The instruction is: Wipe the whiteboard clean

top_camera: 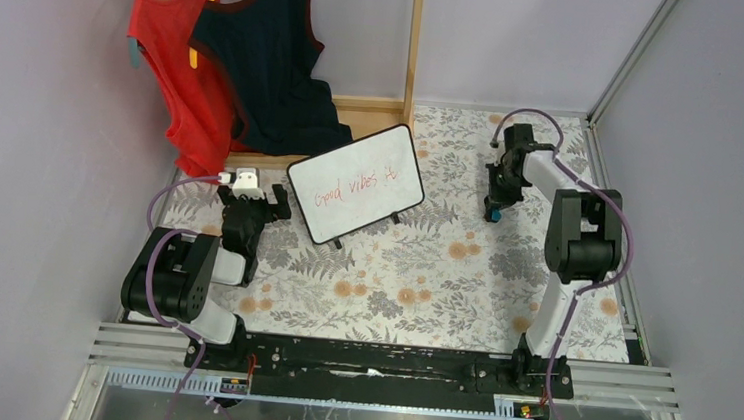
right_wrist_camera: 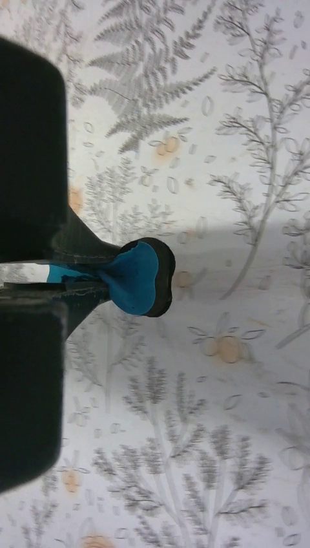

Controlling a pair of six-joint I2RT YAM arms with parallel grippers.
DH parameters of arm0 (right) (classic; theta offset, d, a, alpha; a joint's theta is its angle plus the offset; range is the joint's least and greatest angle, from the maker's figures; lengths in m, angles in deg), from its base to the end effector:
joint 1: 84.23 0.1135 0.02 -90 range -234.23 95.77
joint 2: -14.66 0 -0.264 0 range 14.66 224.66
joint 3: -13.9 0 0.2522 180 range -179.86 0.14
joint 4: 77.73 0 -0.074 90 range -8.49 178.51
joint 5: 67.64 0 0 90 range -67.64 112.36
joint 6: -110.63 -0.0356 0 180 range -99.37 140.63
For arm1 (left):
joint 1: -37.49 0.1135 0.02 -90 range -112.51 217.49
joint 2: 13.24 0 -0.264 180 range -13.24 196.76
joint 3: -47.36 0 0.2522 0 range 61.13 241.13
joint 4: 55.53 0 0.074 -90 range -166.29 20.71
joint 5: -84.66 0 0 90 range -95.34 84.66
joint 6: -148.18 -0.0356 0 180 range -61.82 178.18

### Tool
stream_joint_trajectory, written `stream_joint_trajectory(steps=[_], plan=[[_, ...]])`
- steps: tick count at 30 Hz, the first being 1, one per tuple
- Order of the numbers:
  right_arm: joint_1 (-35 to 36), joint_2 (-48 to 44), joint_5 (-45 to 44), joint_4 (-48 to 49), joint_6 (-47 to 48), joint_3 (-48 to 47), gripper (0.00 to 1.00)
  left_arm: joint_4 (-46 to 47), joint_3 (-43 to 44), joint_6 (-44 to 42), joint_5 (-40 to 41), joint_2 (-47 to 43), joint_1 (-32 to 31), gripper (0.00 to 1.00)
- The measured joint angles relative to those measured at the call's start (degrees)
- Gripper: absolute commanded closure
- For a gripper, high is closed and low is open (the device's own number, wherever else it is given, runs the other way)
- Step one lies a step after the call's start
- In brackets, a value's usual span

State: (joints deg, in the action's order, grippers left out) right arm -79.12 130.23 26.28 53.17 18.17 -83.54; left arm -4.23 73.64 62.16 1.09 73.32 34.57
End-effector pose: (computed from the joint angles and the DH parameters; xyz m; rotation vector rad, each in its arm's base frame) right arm 0.4141 0.0395 0.1722 -0.0824 2.7455 0.1303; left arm 0.2371 -0.0081 0.1409 -0.0987 1.7237 0.0080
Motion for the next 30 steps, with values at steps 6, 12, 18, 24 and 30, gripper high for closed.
stream_joint_trajectory(steps=[6,12,18,24,30], plan=[[0.0,-11.2,-0.2,1.5,-4.3,8.1,1.00,-0.2,0.0,0.7,-0.9,-0.2,1.4,0.00],[0.7,-25.8,0.1,5.0,-8.6,18.0,1.00,-10.7,4.3,1.9,-6.1,-6.3,6.9,0.04],[3.9,-37.5,0.3,7.0,-12.1,24.6,1.00,-25.2,11.1,1.7,-17.7,-15.3,16.3,0.40],[6.9,-43.9,0.3,8.2,-15.1,28.1,1.00,-37.2,16.1,1.7,-36.8,-16.7,24.4,0.63],[10.6,-47.1,0.3,9.2,-17.4,30.1,1.00,-41.9,21.6,4.5,-56.0,-10.2,26.5,0.64]])
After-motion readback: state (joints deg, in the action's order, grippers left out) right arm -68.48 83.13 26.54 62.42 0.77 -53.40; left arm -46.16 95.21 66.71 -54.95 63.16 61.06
